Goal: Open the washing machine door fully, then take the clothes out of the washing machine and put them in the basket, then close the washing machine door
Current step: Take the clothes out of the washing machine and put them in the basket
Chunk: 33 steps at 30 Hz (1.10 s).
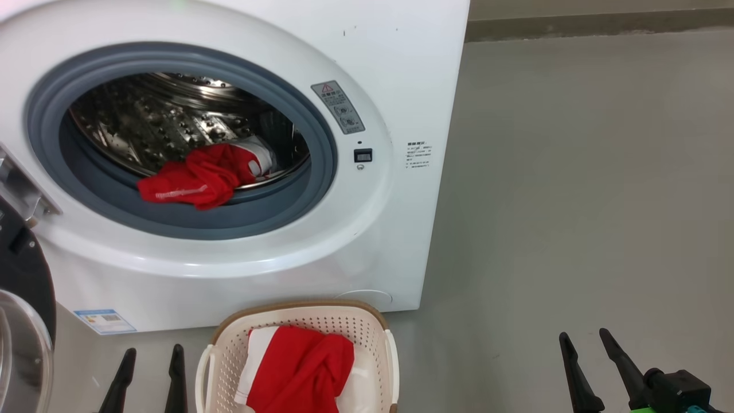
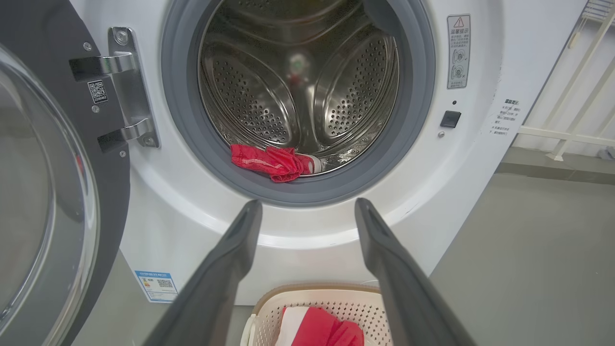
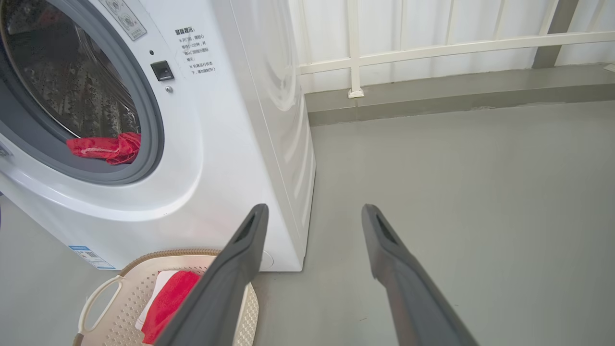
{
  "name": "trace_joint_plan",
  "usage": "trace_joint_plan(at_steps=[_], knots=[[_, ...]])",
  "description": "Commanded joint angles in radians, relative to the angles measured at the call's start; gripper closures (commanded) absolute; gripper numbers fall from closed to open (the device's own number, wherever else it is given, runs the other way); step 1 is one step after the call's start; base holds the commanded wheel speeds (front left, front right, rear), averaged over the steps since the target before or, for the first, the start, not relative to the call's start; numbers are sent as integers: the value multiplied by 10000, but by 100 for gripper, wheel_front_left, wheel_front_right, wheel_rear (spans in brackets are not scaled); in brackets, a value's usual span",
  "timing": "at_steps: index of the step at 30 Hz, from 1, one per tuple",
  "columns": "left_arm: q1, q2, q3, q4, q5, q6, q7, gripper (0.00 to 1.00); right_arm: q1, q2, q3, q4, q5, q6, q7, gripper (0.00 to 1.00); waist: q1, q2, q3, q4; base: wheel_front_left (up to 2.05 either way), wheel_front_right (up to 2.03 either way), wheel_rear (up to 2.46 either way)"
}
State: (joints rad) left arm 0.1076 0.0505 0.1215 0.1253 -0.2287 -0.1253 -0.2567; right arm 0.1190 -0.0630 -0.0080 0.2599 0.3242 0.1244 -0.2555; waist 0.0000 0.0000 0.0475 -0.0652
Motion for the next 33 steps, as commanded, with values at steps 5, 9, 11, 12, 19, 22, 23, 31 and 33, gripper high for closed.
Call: trace_joint_plan(at_steps=[5, 9, 11, 12, 19, 22, 23, 31, 33], knots=[[-391, 52, 279, -207, 159, -54, -51, 0, -326, -123, 165, -287, 85, 63, -63, 0, 0, 0, 175, 59, 0, 0, 0], [-761, 63, 162, 123, 294, -54, -51, 0, -464, -55, 164, -303, 55, 63, -63, 0, 0, 0, 421, 92, 0, 0, 0], [-1096, 130, 68, 375, 370, -54, -51, 0, -593, -17, 184, -328, 38, 63, -63, 0, 0, 0, 634, 95, 0, 0, 0], [-1307, 204, -9, 522, 397, -54, -51, 0, -675, 0, 196, -339, 33, 63, -63, 0, 0, 0, 763, 95, 0, 0, 0], [-3447, 793, -654, 2097, 543, -54, -51, 0, -1358, 100, 330, -417, -39, 63, -63, 0, 0, 0, 1802, 26, 0, 0, 0], [-4984, 1123, -982, 3115, 497, -54, -51, 0, -1744, 121, 497, -460, 52, 63, -63, 0, 0, 0, 2439, -112, 0, 0, 0], [-5366, 1217, -1077, 3398, 505, -54, -51, 0, -1832, 122, 552, -472, 129, 63, -63, 0, 0, 0, 2594, -152, 0, 0, 0], [-8514, 1862, -1564, 5841, 457, -54, 367, 0, -2502, 126, 782, -623, 482, 63, -63, 0, 0, 0, 3818, -467, 0, 0, 0], [-9238, 1984, -1687, 6350, 442, -54, 506, 0, -2657, 126, 819, -667, 531, 63, -63, 0, 0, 0, 4085, -531, 0, 0, 0]])
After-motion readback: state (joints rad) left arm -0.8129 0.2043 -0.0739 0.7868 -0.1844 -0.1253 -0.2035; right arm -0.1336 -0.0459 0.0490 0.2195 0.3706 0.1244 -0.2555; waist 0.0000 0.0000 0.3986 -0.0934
